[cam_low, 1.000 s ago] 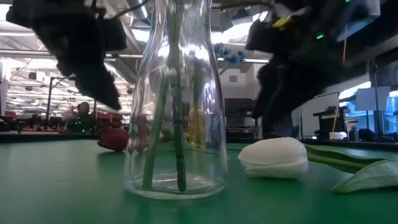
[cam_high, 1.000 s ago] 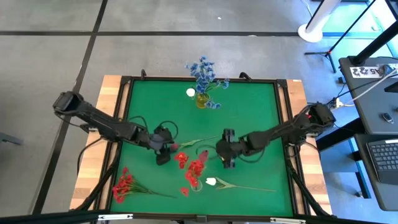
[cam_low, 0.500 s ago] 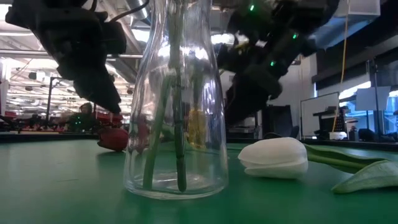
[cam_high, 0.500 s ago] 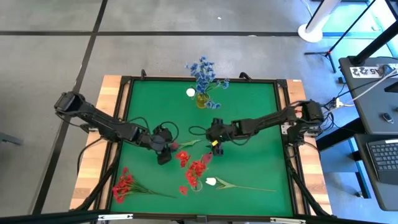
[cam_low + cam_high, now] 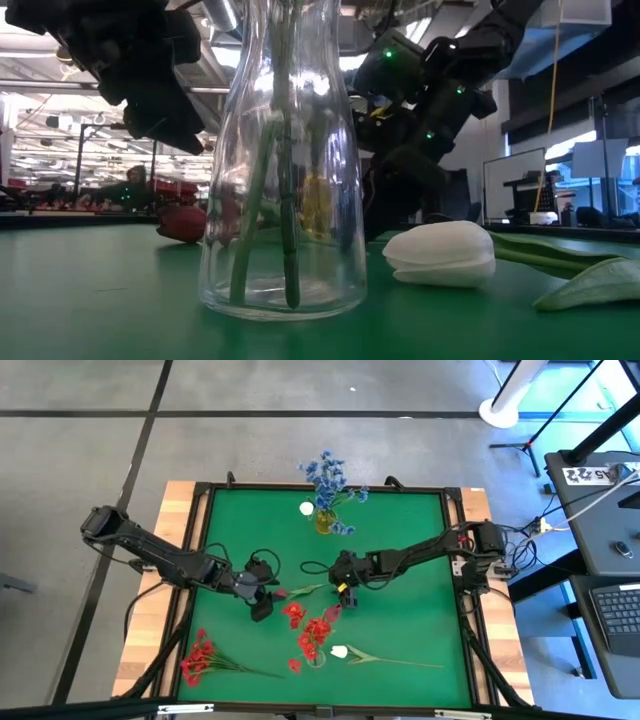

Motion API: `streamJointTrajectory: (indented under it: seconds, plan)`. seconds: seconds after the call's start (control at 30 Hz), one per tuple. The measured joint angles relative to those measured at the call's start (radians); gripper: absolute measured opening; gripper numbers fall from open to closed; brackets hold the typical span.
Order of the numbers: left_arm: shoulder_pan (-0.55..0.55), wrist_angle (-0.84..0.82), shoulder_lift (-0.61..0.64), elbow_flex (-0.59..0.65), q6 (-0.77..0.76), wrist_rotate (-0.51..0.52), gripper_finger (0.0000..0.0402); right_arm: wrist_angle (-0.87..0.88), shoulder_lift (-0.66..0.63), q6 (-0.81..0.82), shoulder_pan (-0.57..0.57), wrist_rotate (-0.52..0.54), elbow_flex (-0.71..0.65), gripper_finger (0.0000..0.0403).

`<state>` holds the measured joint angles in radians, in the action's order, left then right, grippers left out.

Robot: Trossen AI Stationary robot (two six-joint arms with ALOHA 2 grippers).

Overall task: Sort flowers into vase by color
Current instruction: Put the red flower into the transparent vase

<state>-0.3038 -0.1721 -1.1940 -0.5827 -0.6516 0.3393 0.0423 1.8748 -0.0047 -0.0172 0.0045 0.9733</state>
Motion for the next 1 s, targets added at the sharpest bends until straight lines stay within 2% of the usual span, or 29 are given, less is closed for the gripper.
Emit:
streamJointTrajectory:
  seconds: [0.3,0.37,0.7,1.0]
  plan:
    - [0.0,0.0,0.0,0.0,0.0,0.0,0.0233,0.003,0.002,-0.003,0.0,-0.048,0.0,0.0049]
    - [0.0,-0.001,0.0,0.0,0.0,0.0,0.0233,0.004,0.002,-0.003,0.0,-0.049,0.0,0.0015]
    - [0.0,-0.004,0.025,0.0,0.004,0.0,0.0233,0.065,-0.074,0.056,-0.001,0.067,-0.009,0.0007]
    - [-0.021,-0.001,0.204,0.0,0.038,0.032,0.0233,0.085,-0.3,0.11,-0.002,0.083,-0.006,0.0003]
